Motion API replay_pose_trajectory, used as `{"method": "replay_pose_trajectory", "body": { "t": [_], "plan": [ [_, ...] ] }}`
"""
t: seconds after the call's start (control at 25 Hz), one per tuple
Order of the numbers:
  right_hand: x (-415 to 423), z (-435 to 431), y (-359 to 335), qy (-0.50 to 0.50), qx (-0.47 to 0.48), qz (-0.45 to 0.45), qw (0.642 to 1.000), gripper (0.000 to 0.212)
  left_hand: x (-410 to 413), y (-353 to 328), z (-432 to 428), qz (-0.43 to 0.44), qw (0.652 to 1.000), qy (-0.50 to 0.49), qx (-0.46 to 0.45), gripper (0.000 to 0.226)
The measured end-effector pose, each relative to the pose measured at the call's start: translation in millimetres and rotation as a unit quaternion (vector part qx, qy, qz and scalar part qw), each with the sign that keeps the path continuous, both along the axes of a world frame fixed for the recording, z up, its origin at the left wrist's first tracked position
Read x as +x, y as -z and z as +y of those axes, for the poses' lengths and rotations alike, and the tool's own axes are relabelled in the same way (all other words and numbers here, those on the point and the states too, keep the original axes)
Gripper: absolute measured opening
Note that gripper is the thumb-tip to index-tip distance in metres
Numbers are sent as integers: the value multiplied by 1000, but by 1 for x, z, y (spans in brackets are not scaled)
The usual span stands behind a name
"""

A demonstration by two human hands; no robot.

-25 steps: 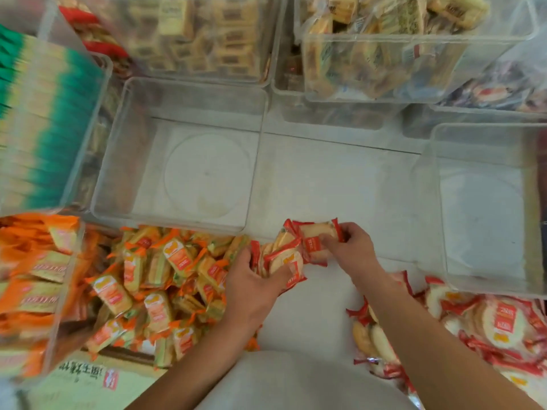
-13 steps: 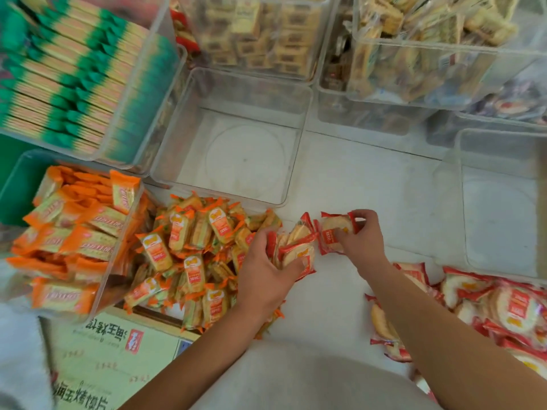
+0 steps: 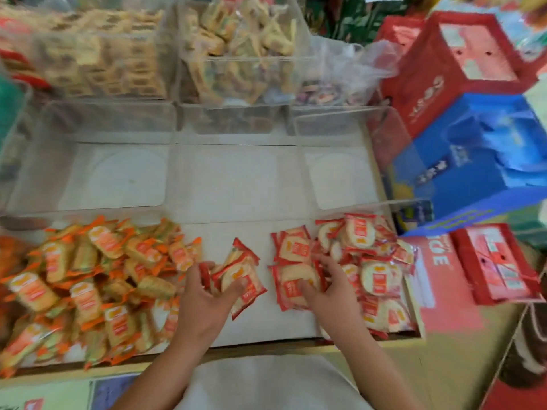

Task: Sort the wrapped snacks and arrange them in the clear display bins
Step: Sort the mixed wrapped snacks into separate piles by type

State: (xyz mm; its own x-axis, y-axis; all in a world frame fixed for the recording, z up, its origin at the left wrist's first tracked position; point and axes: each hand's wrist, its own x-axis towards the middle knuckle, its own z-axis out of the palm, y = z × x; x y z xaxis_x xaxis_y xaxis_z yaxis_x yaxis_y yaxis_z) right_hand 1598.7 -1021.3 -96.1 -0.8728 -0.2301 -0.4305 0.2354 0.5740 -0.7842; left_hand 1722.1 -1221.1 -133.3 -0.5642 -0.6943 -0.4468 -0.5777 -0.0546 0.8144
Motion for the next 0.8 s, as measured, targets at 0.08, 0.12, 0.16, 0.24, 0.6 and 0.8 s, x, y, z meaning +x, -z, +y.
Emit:
{"method": "replay_pose_trajectory", "body": {
  "t": [0.08,0.12,0.16,0.24,0.6,0.8],
  "plan": [
    [3,39,4,25,4,-32,999,58,-11,-1,34,-21,999,3,33,60],
    [3,57,4,31,15,-30,999,59,-18,0,49,-27,998,8,55,61],
    [1,73,3,36,29,-23,999,60,-28,-1,63,-29,996,16,77,61],
    [-3,102,4,47,41,-3,998,59,-56,-3,85,-17,994,16,110,62],
    [-35,132,-2,-10,39,18,999,59,-128,31,104,-94,985,141,-15,77],
    [-77,86,-7,-166,95,86,978,62,-110,27,96,-71,994,74,-25,58]
  ]
}}
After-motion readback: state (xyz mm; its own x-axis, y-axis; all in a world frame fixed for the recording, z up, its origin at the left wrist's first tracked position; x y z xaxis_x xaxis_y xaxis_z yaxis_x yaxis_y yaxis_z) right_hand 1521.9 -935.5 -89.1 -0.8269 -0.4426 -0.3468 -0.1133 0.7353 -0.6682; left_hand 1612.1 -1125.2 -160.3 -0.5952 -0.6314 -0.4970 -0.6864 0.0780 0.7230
